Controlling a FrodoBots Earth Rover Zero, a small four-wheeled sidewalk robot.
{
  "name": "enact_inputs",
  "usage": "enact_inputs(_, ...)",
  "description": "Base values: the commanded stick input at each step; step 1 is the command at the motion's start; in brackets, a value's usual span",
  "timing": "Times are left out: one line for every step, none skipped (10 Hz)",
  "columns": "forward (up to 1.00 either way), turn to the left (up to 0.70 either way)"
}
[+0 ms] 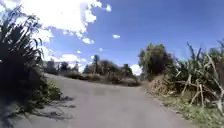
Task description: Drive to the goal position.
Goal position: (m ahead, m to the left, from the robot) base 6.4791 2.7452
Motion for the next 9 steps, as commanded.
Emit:
enact_inputs(0.85,0.00)
enact_inputs(0.85,0.12)
enact_inputs(0.85,0.25)
enact_inputs(0.85,0.32)
enact_inputs(0.85,0.22)
enact_inputs(0.85,0.13)
enact_inputs(0.85,0.03)
enact_inputs(0.85,0.00)
enact_inputs(0.85,0.00)
